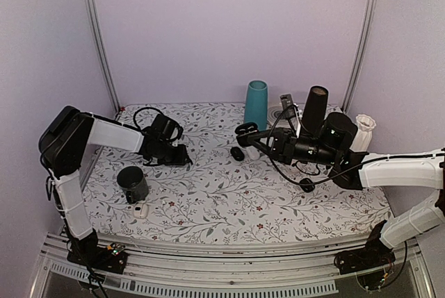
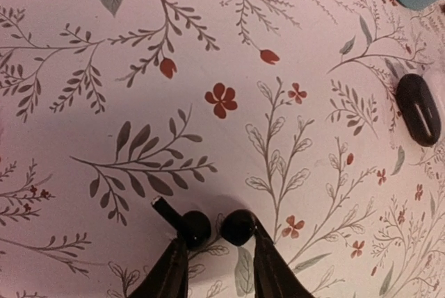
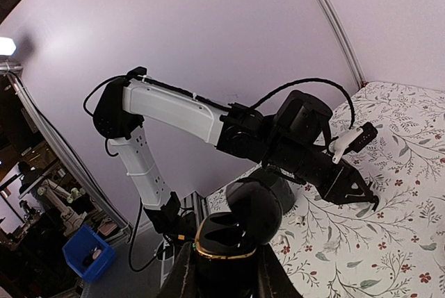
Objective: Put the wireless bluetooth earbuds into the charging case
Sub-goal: Pick up the left earbud from the center of the board.
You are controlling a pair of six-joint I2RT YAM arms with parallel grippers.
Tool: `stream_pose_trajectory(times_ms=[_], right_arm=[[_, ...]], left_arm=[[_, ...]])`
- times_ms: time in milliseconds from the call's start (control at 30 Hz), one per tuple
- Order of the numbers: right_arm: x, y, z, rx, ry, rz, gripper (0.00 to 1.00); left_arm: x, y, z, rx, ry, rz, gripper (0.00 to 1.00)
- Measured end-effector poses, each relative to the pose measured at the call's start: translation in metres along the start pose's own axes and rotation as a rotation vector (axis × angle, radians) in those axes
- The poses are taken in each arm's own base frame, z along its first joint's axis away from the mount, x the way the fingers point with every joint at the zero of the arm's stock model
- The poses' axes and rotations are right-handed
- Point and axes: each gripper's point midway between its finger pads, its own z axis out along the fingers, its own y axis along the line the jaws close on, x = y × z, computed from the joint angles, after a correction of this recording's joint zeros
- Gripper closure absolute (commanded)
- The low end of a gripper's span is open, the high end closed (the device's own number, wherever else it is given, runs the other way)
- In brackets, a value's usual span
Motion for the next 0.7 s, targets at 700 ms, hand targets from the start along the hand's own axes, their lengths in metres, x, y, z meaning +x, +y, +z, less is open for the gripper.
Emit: stream_pose_trajectory(times_ms=[700], right_arm=[[0.008,-0.004,-0.002,0.009,0.012,0.009,0.97]], left_arm=[[-0.018,-0.010,-0.003,0.037,-0.043,-0.022,0.66]])
